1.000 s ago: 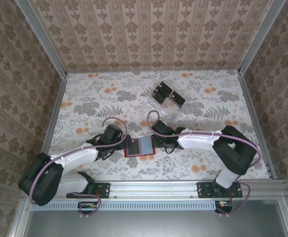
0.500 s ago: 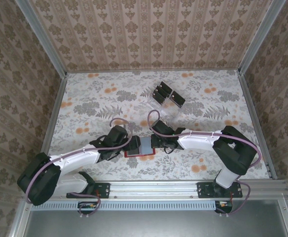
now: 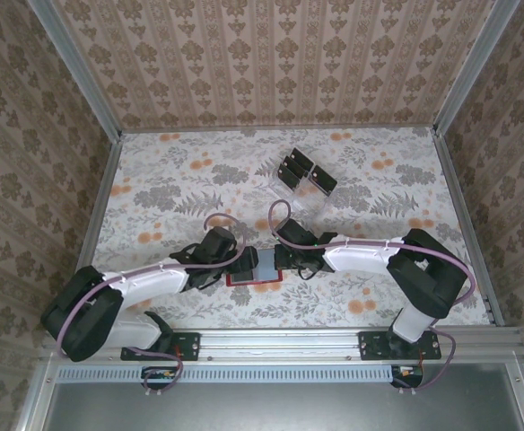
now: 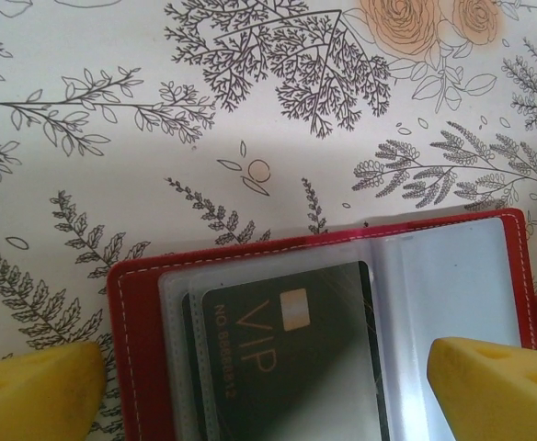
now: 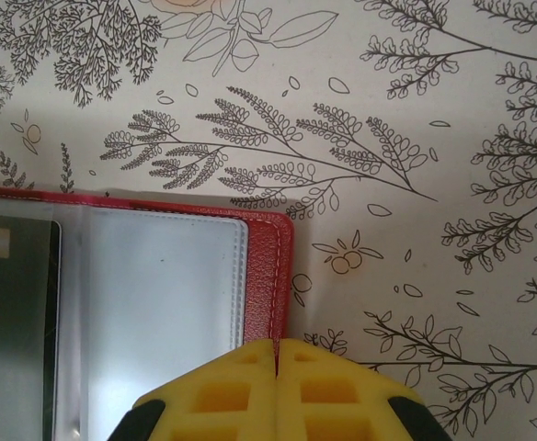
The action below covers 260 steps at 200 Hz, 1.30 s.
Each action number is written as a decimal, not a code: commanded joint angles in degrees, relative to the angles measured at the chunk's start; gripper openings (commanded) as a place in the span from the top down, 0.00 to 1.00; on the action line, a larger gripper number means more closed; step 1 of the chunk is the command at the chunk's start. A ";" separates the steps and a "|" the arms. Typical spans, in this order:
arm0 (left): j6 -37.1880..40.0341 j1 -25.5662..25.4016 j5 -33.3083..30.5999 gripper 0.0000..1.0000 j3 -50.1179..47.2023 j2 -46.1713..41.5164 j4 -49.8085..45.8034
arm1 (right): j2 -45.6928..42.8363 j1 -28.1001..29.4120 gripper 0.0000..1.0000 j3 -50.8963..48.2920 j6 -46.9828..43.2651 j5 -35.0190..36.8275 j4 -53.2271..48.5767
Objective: Put the credit cards into the card holder
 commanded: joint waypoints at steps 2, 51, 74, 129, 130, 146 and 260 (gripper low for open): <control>-0.13 -0.20 2.99 0.00 1.16 1.91 3.71 | 0.05 -0.22 1.00 -0.98 0.90 -1.75 0.89; -0.33 -0.88 3.25 0.00 2.09 -1.66 5.19 | 0.30 -1.20 1.00 -2.46 1.77 -3.88 3.72; -1.20 -1.41 2.86 0.00 2.00 -4.58 5.22 | 0.62 -1.92 1.00 -3.33 2.25 -5.20 5.42; -3.19 -5.24 2.79 0.00 3.42 -6.65 10.26 | -0.69 -4.41 1.00 -5.85 3.54 -8.53 9.55; -3.22 -5.28 2.77 0.00 3.50 -6.56 10.33 | -0.80 -4.49 1.00 -5.88 3.54 -8.51 9.55; -3.49 -6.88 2.45 0.00 5.02 -4.74 11.67 | -2.65 -5.71 1.00 -6.72 3.45 -8.71 9.81; -8.71 -14.04 3.04 0.00 10.52 16.04 23.76 | -12.66 -12.87 1.00 -16.95 7.41 -8.75 14.17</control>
